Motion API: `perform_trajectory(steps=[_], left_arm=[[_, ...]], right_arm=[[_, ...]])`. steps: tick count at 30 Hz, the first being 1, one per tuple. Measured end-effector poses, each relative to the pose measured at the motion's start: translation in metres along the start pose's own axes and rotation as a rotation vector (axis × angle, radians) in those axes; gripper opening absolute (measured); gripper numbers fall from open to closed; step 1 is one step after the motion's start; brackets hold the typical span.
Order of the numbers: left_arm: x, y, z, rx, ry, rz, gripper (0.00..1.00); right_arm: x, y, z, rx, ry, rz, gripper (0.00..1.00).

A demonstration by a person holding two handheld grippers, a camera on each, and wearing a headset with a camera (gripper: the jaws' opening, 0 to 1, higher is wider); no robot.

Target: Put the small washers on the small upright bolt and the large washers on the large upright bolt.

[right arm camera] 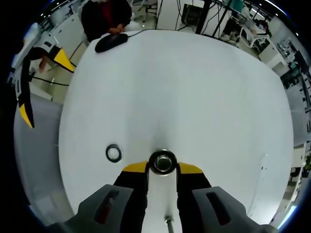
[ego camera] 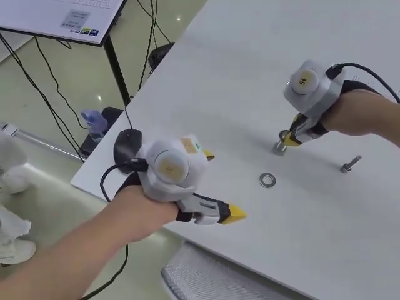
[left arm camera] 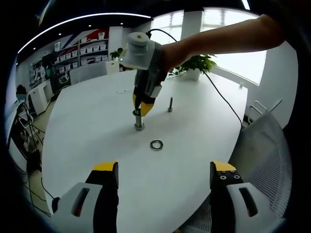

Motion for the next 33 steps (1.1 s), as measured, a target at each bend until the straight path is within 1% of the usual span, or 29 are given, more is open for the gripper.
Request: perform_trajectory(steps=[8,11,18,26,29,30,33], left_arm=[[0.003,0.0,0.0,0.007,-0.002,-0.006,0.76],[0.004,0.0,0.0,0.009,-0.006,-0.005,0.75],[0.007,0.001,0.001,0.014,-0.011,-0.004,0.75],[0.01,0.002,0.002,0.017,-0.014,-0.01,0.74],[0.01,0.002,0.003,0.019,-0.015,-0.01,0.73],[0.011,0.002,0.004,0.019,-0.015,-0.01,0.73],[0.011,0.002,0.004,0.021,-0.016,-0.012,0.73]], right_arm=[[-0.002,0.009,-0.001,-0.004,0.006,-0.003,0.22],[-0.003,0.015,-0.001,-0.007,0.013,-0.008,0.22],[-0.003,0.026,0.001,-0.013,0.024,0.002,0.22],[-0.003,0.032,0.002,-0.008,0.029,0.005,0.22],[-0.003,0.036,0.004,-0.01,0.029,0.002,0.22],[-0.004,0.04,0.008,-0.008,0.022,0.001,0.22],[-0.004,0.041,0.008,-0.012,0.028,-0.003,0.22]])
Point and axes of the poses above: the centre of the closed fingertips' face, and the gripper's own axes: y roughly forward along the fingers, z roughly to its right, x roughly out of its underside, the point moved 8 cm from there along -y, roughly backward along the fingers, and after that the axes turned 12 degrees about -z, right-handed, at the moved point
